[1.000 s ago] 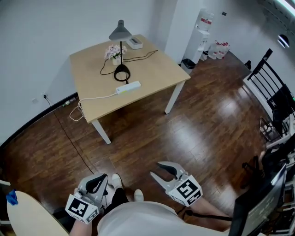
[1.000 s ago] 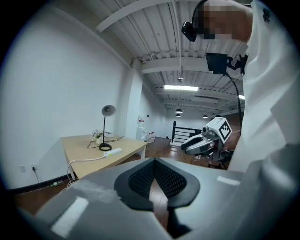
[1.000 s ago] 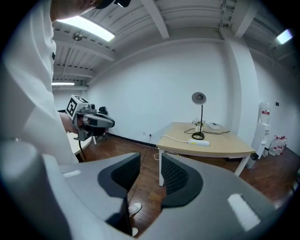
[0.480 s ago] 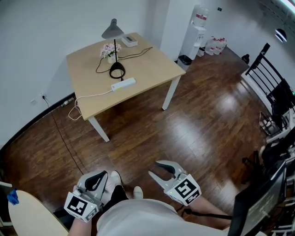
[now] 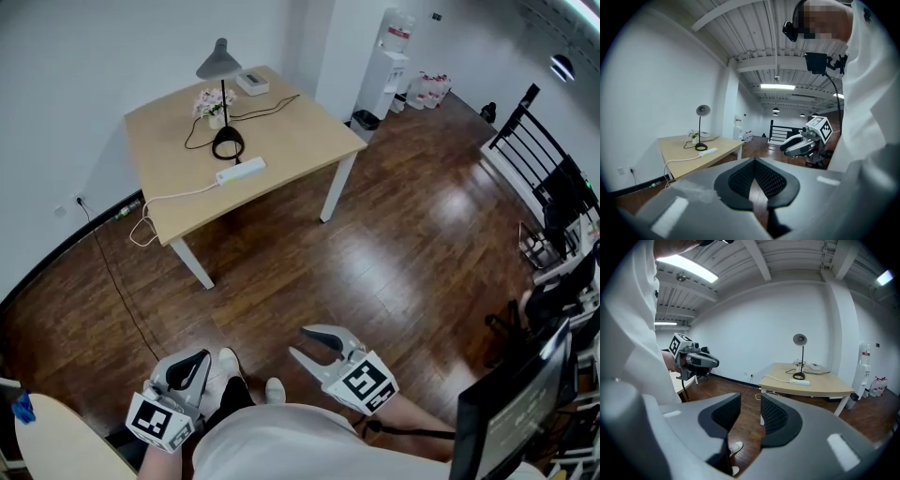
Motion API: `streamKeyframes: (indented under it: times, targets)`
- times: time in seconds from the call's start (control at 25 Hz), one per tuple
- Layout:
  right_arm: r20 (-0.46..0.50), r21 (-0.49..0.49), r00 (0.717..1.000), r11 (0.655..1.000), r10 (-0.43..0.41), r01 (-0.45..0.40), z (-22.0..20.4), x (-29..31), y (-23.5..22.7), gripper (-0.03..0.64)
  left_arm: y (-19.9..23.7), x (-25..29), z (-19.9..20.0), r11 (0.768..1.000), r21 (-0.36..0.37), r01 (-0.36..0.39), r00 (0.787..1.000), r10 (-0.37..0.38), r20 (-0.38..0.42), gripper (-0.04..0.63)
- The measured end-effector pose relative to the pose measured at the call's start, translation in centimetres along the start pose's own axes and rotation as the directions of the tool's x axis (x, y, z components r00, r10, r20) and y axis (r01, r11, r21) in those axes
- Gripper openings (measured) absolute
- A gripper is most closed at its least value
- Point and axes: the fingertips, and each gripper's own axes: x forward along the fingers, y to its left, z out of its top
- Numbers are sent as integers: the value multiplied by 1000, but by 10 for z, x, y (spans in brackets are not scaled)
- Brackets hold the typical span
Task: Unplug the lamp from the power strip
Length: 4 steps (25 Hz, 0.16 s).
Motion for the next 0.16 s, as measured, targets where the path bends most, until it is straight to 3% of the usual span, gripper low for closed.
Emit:
streamKeyframes:
  times: [0.16]
  targets:
    - [35, 18, 999, 1000, 11, -11, 6, 10, 0, 137, 7, -1, -2, 1000, 1, -11, 1000, 11, -1, 6]
